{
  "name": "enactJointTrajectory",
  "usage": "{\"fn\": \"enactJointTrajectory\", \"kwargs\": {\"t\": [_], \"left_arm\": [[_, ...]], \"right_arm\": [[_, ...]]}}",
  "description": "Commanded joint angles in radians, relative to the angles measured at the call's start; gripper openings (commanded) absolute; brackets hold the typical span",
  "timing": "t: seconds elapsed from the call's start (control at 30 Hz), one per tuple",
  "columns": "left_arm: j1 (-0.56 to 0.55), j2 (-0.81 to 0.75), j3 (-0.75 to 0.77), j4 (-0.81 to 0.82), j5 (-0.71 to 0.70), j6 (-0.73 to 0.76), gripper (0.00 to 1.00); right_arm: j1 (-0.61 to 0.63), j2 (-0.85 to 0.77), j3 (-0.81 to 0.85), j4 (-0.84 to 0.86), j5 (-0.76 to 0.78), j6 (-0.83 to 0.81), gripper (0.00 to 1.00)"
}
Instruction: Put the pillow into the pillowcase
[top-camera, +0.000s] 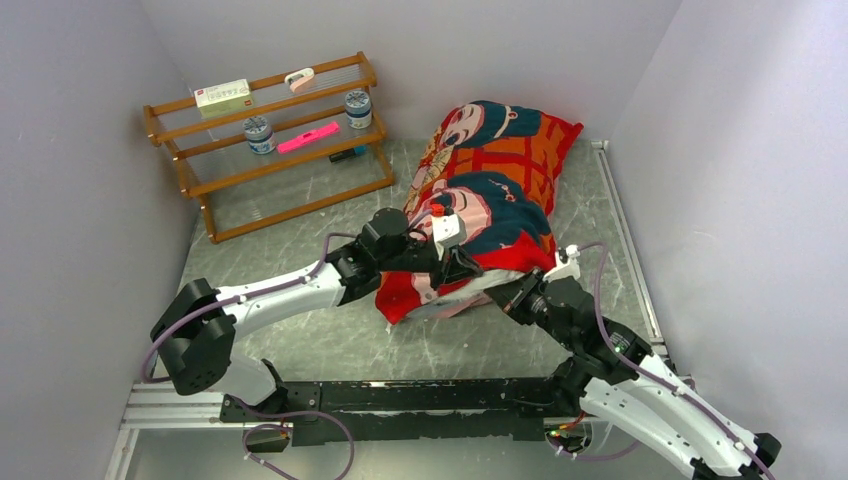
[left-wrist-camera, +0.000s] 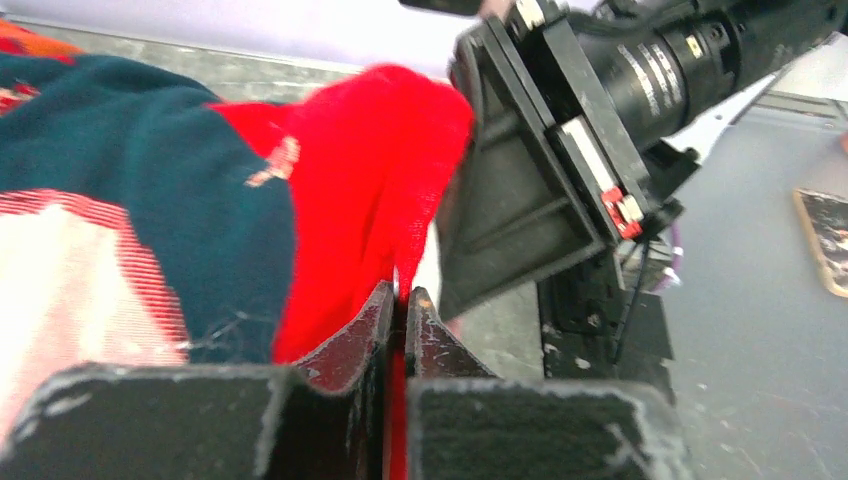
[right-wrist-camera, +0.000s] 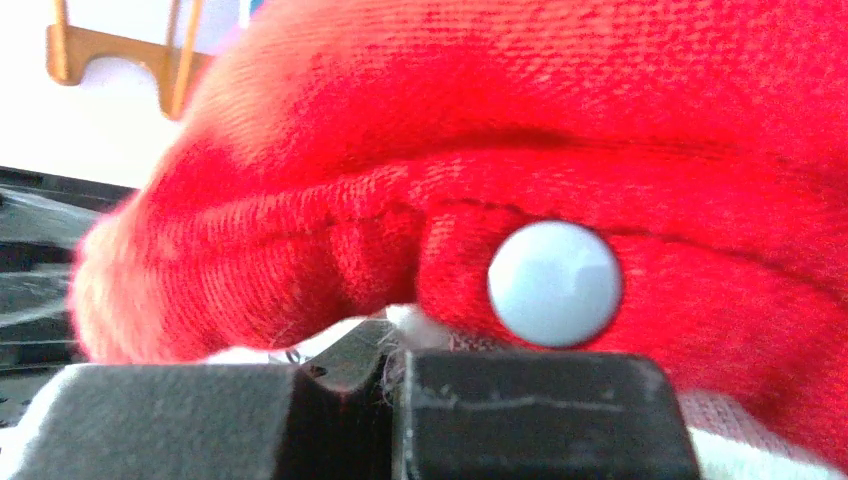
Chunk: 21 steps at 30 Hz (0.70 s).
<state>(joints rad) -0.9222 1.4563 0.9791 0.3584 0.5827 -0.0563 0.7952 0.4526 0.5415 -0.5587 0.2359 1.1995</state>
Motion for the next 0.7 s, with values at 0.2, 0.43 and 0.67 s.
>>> {"fn": "enactJointTrajectory", "kwargs": {"t": [0.2, 0.43, 0.67], "left_arm": [[0.010, -0.010, 0.029, -0.133, 0.124, -0.037, 0.05], [0.017, -0.012, 0.012, -0.118, 0.153, -0.021, 0.05], [0.017, -0.059, -0.039, -0.080, 0.146, 0.022, 0.12]], "right_arm": [[0.002, -0.073, 0.015, 0.463, 0.047, -0.188, 0.00], [0.002, -0.111, -0.015, 0.506, 0.042, -0.156, 0.00], [0.002, -0.135, -0.025, 0.532, 0.037, -0.106, 0.00]]}}
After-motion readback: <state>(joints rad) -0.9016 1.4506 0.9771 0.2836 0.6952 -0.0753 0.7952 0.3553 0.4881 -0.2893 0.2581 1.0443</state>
